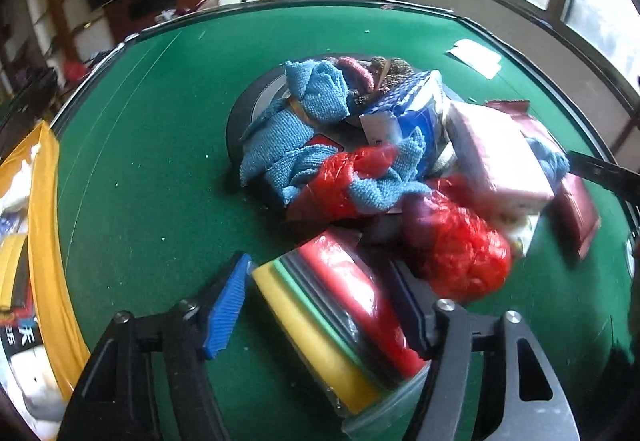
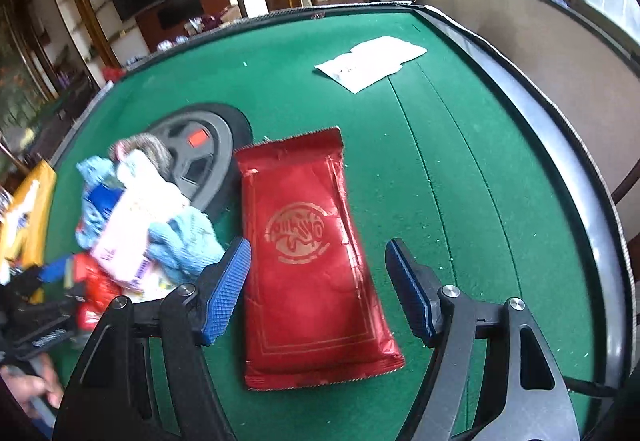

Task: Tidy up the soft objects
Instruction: 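Grasp a yellow-red foam bag with the left tool while the right tool grasps the red pouch, then carry the foam bag and red pouch to the yellow tray and release them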

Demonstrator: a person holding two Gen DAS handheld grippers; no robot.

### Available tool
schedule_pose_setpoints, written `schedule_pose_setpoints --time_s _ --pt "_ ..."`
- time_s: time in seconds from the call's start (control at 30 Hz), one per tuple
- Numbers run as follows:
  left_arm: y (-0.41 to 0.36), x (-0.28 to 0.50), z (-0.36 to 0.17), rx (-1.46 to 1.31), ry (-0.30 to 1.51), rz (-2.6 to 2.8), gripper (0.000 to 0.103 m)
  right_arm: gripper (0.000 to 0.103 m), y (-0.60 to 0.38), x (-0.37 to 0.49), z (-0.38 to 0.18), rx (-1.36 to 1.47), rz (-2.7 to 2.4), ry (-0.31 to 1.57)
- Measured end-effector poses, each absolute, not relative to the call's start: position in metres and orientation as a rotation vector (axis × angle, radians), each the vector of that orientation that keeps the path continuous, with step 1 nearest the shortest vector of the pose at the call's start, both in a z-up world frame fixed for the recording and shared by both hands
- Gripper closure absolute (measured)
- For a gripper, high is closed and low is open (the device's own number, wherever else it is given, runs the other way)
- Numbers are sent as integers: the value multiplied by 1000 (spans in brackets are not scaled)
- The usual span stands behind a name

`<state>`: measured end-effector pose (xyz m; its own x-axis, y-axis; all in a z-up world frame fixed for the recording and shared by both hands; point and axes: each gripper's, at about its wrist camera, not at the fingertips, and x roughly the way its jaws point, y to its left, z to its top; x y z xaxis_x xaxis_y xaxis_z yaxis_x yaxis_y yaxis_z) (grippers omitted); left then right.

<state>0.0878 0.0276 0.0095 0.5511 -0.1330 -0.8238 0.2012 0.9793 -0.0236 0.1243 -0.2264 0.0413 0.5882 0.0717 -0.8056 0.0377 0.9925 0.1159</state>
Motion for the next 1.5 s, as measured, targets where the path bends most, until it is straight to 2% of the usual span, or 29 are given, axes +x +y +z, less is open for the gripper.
schedule_pose_setpoints --time_s 0.33,0.43,0.47,0.5,0.57,0.63,0.67,0.7,0.9,1.13,1.23,1.33,1.4,1.5 --pt "19 89 8 94 947 -200 38 28 -201 139 20 -67 18 1008" --pt "21 84 6 91 945 -189 32 25 -198 140 19 -91 3 982" --pt "24 83 5 85 942 -179 27 26 -200 140 18 -72 7 984" --pt "25 84 4 78 937 -168 24 31 -202 141 18 -50 22 988" --pt "26 85 4 73 938 -171 24 38 -203 142 19 -45 30 993" --pt "24 85 4 82 933 -185 28 42 -203 145 20 -43 21 1001" --pt "24 84 5 84 928 -199 34 45 -201 148 21 -52 15 1004" --pt "23 83 5 90 921 -213 40 45 -200 149 21 -60 9 1006" --pt "25 81 10 45 937 -278 59 47 -213 148 24 -6 -42 996" --pt "11 75 13 122 933 -257 61 48 -225 140 25 63 -55 980" --pt "10 80 9 124 955 -263 55 48 -226 138 24 68 -52 971" --pt "10 86 8 118 948 -243 44 48 -221 137 23 29 -62 962" --pt "12 86 6 134 939 -217 29 47 -218 136 22 4 -69 958" --pt "21 90 3 97 945 -219 24 46 -218 137 22 11 -70 960"
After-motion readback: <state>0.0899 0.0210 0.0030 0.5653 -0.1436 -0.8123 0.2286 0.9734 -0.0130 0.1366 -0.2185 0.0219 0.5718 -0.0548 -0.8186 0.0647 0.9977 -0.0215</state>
